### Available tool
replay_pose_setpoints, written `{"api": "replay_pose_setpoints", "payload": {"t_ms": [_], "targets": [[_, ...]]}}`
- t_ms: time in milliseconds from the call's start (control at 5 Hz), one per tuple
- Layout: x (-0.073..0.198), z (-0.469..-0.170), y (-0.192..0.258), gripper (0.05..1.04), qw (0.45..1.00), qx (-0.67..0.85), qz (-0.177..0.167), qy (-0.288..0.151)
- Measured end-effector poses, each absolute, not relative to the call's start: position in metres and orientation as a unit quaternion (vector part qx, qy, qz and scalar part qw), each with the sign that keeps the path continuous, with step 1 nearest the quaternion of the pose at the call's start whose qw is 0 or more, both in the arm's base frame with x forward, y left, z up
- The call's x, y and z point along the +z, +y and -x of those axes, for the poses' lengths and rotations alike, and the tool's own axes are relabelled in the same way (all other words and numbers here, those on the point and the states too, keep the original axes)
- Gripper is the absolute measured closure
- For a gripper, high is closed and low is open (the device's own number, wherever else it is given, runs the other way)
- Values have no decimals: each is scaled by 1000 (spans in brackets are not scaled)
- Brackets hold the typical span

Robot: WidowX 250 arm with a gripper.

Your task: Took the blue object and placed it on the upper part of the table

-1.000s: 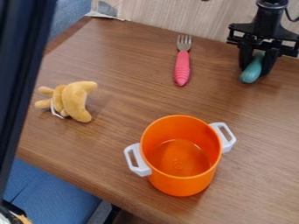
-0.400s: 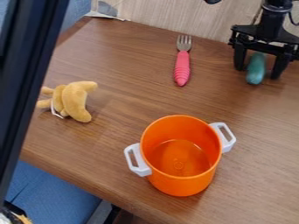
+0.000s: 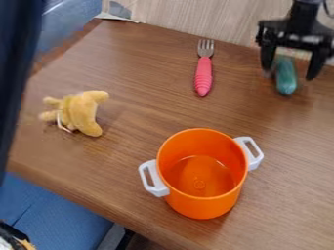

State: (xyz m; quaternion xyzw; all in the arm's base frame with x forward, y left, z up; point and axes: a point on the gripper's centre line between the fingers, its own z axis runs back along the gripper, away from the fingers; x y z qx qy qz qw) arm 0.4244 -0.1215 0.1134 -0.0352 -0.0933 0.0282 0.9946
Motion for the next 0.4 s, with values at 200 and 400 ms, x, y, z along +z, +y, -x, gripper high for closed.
{"api": "replay_pose_setpoints", "payload": {"t_ms": [200, 400], "targets": [[130, -418, -112, 82, 990, 29, 62, -120], [132, -407, -106, 82, 986, 34, 77, -145]]}}
